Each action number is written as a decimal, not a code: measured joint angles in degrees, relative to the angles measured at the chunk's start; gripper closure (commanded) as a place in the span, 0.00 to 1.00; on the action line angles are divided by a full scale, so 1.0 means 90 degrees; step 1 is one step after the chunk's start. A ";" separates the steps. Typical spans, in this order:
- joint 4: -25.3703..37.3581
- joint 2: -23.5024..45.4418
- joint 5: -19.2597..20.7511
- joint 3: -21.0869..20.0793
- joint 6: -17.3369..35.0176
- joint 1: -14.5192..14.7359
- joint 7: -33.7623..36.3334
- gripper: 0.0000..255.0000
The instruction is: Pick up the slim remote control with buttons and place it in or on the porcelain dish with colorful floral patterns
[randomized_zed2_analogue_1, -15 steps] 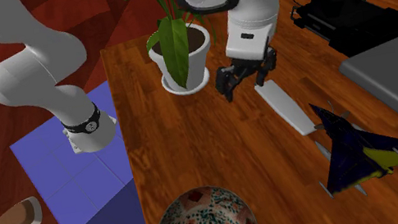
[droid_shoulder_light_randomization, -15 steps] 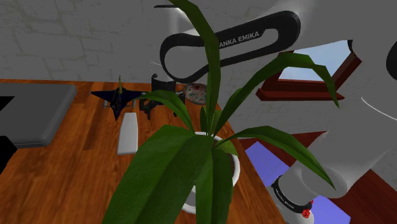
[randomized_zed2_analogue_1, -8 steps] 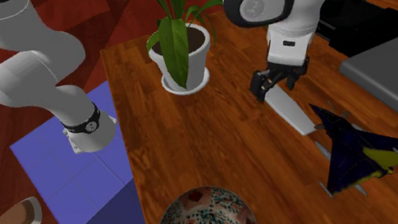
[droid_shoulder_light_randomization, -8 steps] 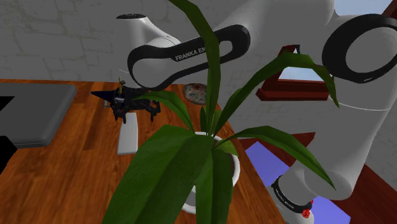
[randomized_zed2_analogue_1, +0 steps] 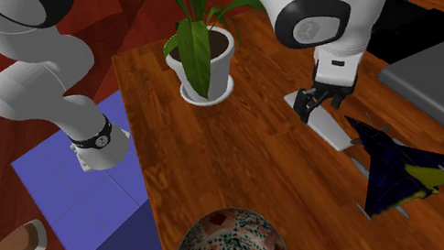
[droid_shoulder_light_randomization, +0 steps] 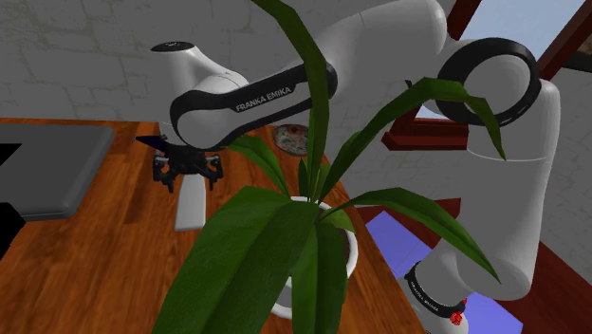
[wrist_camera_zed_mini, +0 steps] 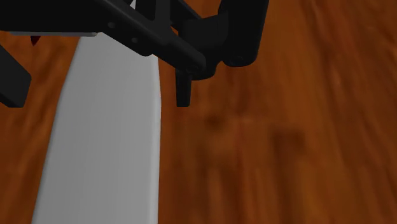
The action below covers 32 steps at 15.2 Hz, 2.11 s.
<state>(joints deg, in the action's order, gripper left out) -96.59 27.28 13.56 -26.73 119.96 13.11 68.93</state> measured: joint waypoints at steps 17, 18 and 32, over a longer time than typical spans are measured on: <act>-0.0091 0.0147 0.0081 0.0046 0.0227 0.0027 0.0047 1.00; -0.0091 0.0147 0.0081 0.0046 0.0227 0.0027 0.0047 1.00; 0.0296 -0.0235 -0.0140 -0.0074 -0.0509 -0.0032 -0.0088 1.00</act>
<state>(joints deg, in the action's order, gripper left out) -93.93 25.16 12.30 -27.40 115.38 12.82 68.14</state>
